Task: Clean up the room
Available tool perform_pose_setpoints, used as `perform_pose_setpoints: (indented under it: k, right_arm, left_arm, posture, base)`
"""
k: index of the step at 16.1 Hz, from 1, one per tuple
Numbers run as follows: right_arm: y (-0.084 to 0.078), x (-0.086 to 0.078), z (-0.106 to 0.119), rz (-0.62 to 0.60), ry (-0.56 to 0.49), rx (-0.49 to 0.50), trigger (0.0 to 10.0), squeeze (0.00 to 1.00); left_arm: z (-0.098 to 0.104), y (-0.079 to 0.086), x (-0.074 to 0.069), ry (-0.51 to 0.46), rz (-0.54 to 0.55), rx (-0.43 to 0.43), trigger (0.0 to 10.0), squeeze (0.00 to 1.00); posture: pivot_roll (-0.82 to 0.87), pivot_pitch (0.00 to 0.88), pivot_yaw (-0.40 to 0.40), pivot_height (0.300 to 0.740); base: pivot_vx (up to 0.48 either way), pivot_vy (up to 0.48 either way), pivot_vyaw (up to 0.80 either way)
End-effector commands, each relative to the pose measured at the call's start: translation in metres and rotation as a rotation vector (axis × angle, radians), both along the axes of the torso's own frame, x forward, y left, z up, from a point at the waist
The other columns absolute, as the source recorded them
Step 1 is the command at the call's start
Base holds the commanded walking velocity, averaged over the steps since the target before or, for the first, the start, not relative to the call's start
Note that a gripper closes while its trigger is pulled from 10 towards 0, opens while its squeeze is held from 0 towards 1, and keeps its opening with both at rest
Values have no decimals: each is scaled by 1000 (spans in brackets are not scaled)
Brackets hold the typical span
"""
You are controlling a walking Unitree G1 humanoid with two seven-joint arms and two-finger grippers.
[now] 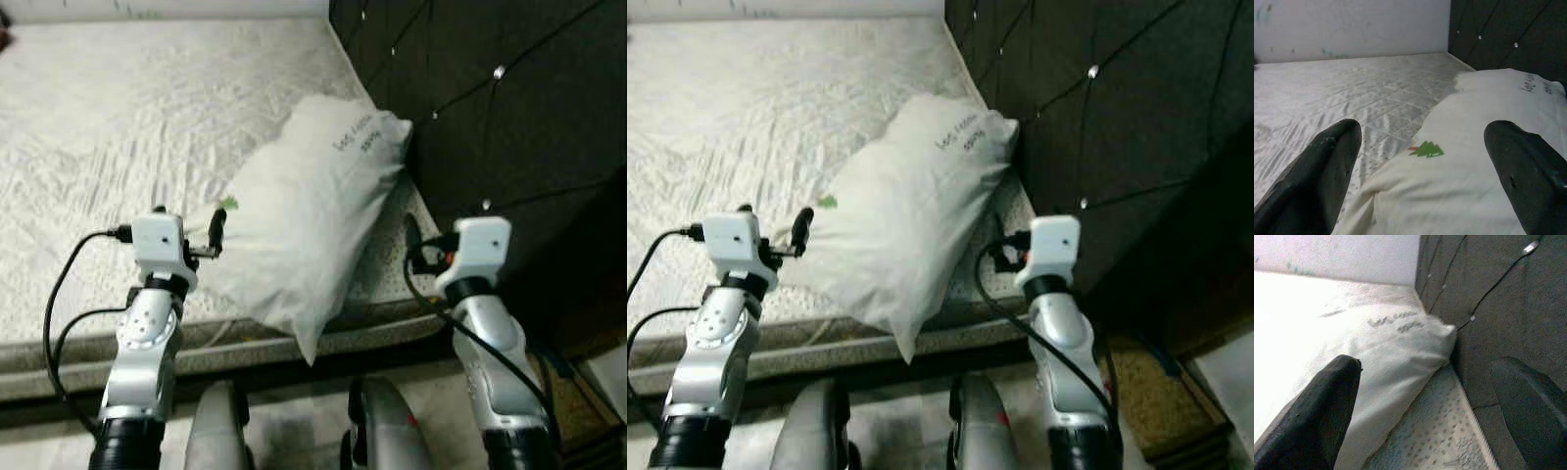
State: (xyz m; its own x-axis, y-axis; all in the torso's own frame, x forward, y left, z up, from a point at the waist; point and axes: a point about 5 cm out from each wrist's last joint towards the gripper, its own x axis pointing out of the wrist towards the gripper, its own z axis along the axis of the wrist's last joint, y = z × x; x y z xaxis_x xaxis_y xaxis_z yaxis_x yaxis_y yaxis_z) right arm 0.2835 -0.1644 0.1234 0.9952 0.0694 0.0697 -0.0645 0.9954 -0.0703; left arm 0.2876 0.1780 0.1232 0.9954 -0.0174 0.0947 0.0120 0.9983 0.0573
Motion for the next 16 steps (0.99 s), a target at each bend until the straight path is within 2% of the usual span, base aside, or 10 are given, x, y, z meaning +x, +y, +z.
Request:
perform_pose_setpoints:
  k: [1,3,5,7,15,16]
  right_arm:
    - [2,-2,-8,20,28,-22,10000,0]
    - [5,-8,-18,56,78,-34,10000,0]
    - [5,-9,-29,59,132,2,10000,0]
    - [7,-6,-29,60,130,8,10000,0]
    - [5,-15,-26,82,97,-40,10000,0]
    - [7,-15,-26,95,95,-43,10000,0]
  left_arm:
    - [2,-1,-2,-11,2,6,10000,0]
    - [-2,0,-9,-1,28,-1,10000,0]
    - [-4,-4,-16,15,12,6,10000,0]
    - [-8,-3,-24,34,-1,1,10000,0]
    - [-7,-12,-25,45,-44,-6,10000,0]
    - [-6,-12,-25,44,-46,-8,10000,0]
  posture:
    - [-11,51,-53,575]
    - [9,84,-66,565]
    - [26,110,-62,565]
    - [23,118,-56,565]
    - [-4,151,-54,565]
    - [-4,152,-55,565]
  base:
    - [0,0,0]
    - [0,0,0]
    - [0,0,0]
    - [0,0,0]
    - [0,0,0]
    - [0,0,800]
